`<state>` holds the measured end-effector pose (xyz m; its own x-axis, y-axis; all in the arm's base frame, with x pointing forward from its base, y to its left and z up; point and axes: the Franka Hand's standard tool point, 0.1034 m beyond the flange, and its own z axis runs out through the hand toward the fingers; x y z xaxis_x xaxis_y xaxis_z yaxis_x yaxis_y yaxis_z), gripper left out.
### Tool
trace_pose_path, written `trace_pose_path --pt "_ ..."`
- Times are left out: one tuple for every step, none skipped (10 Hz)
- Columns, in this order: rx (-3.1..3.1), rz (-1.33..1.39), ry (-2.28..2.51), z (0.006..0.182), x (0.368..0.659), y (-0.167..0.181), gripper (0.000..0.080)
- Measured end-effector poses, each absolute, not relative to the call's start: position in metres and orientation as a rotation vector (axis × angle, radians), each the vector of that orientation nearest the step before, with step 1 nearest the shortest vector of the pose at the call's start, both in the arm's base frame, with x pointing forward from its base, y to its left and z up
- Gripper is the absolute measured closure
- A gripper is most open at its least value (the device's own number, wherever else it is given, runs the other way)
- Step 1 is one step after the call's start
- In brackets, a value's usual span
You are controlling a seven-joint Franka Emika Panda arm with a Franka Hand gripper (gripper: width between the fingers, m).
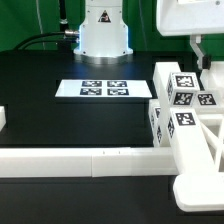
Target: Assemble chair
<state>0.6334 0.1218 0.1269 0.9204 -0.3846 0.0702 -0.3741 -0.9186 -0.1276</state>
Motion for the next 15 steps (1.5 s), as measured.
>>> trace_pose_path --pt "-2.975 -0.147 0.560 0.128 0.634 0.120 0.0151" --pt "-2.974 -0.152 0.557 0.130 0.635 0.119 0.0151" --pt "-2.974 -0.164 0.541 0.136 0.636 0.118 0.0151" --pt "-2.974 -0.177 0.529 0.141 0.638 0.114 0.0151" --pt "-2.972 -0.185 0.521 0.144 0.641 0.107 0.0151" --pt "-2.972 -0.185 0.526 0.143 0.641 0.107 0.0151" --pt "-2.972 -0.184 0.525 0.143 0.640 0.107 0.0151" --pt "-2.973 -0.184 0.525 0.143 0.640 0.107 0.0151" --pt "-2.997 -0.172 0.438 0.143 0.640 0.103 0.0151" --pt "-3.039 -0.130 0.282 0.146 0.641 0.088 0.0151" --pt "-3.058 -0.136 0.248 0.151 0.647 0.085 0.0151" --pt "-3.058 -0.137 0.243 0.150 0.647 0.087 0.0151" --pt "-3.058 -0.135 0.246 0.150 0.647 0.086 0.0151" --pt "-3.058 -0.135 0.246 0.150 0.647 0.086 0.0151" --pt "-3.059 -0.137 0.238 0.149 0.647 0.085 0.0151"
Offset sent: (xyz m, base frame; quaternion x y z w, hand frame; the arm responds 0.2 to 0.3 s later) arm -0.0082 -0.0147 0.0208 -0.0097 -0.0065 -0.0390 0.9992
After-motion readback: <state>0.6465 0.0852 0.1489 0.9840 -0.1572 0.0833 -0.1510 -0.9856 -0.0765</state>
